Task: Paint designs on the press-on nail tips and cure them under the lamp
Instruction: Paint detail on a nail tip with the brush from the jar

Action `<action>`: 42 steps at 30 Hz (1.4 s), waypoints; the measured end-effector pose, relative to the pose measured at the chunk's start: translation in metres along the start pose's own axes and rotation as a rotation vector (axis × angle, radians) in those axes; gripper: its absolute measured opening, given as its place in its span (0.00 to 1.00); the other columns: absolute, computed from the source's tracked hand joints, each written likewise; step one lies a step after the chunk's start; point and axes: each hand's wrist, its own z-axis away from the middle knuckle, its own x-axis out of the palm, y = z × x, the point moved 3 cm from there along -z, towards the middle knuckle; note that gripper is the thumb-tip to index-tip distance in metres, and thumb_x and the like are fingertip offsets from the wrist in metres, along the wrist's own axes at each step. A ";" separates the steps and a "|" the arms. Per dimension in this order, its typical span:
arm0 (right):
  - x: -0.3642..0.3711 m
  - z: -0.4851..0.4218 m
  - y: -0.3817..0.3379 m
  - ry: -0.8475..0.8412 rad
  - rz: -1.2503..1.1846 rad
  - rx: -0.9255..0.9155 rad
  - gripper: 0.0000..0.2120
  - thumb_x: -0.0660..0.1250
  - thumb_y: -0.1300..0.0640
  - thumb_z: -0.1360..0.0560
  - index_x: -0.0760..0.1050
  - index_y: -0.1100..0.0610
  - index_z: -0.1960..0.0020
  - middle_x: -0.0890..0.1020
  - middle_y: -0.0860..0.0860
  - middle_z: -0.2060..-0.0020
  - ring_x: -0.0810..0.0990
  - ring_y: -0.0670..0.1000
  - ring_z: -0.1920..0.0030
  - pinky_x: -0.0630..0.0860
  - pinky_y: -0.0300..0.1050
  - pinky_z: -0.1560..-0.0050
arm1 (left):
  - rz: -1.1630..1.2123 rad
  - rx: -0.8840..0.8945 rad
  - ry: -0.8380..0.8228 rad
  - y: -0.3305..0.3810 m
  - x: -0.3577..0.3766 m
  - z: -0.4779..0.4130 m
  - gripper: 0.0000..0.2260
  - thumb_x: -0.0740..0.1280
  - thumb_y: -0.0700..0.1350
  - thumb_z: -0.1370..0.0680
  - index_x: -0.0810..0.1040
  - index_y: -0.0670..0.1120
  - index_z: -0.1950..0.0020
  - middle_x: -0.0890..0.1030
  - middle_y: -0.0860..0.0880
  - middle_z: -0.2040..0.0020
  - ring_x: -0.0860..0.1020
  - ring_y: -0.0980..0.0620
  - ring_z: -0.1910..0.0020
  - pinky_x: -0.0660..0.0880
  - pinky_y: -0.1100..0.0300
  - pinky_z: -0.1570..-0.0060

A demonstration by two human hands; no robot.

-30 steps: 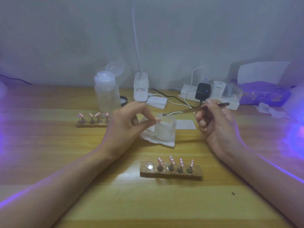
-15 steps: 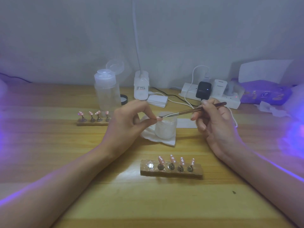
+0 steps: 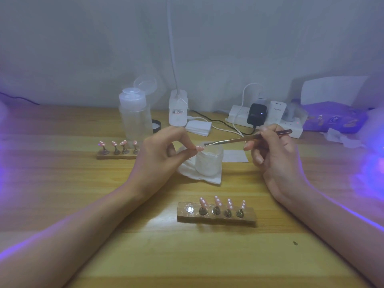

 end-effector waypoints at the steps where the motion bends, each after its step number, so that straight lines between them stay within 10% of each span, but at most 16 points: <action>1: 0.001 0.001 -0.001 -0.032 -0.017 -0.024 0.13 0.61 0.55 0.17 0.66 0.51 0.61 0.82 0.54 0.70 0.67 0.47 0.79 0.53 0.46 0.71 | -0.003 -0.002 0.001 0.000 0.000 0.000 0.08 0.75 0.48 0.26 0.79 0.48 0.61 0.80 0.48 0.59 0.66 0.52 0.72 0.65 0.64 0.68; 5: 0.006 0.004 -0.002 -0.124 0.004 -0.083 0.11 0.60 0.55 0.17 0.66 0.53 0.58 0.83 0.55 0.68 0.69 0.47 0.80 0.60 0.35 0.79 | 0.006 -0.026 0.002 -0.001 0.000 0.000 0.08 0.76 0.42 0.26 0.79 0.49 0.61 0.80 0.51 0.58 0.67 0.50 0.73 0.66 0.64 0.69; 28: -0.003 0.000 -0.004 0.027 -0.019 -0.051 0.13 0.60 0.58 0.17 0.65 0.51 0.60 0.81 0.53 0.72 0.65 0.47 0.80 0.54 0.41 0.76 | 0.164 -0.106 0.091 0.016 -0.014 -0.007 0.05 0.74 0.42 0.25 0.80 0.47 0.58 0.84 0.60 0.63 0.71 0.58 0.74 0.67 0.69 0.72; 31: -0.005 0.000 -0.004 0.061 -0.045 -0.012 0.15 0.60 0.58 0.18 0.66 0.50 0.63 0.81 0.53 0.72 0.64 0.47 0.80 0.55 0.41 0.75 | 0.294 -0.056 0.156 0.040 -0.035 -0.021 0.05 0.75 0.42 0.25 0.82 0.51 0.57 0.86 0.54 0.59 0.73 0.46 0.66 0.70 0.61 0.66; 37: -0.004 0.002 -0.004 0.067 -0.080 -0.010 0.16 0.61 0.58 0.19 0.69 0.50 0.65 0.80 0.53 0.73 0.63 0.47 0.80 0.59 0.37 0.77 | 0.266 -0.091 -0.145 0.051 -0.036 0.009 0.05 0.78 0.52 0.31 0.84 0.57 0.61 0.76 0.51 0.60 0.67 0.43 0.62 0.66 0.61 0.61; 42: -0.004 0.001 -0.004 0.050 -0.052 -0.018 0.14 0.60 0.58 0.18 0.66 0.53 0.62 0.79 0.53 0.74 0.62 0.47 0.81 0.60 0.36 0.78 | 0.170 -0.276 -0.426 0.032 -0.027 0.047 0.07 0.81 0.49 0.35 0.85 0.56 0.63 0.76 0.57 0.61 0.70 0.62 0.64 0.67 0.72 0.62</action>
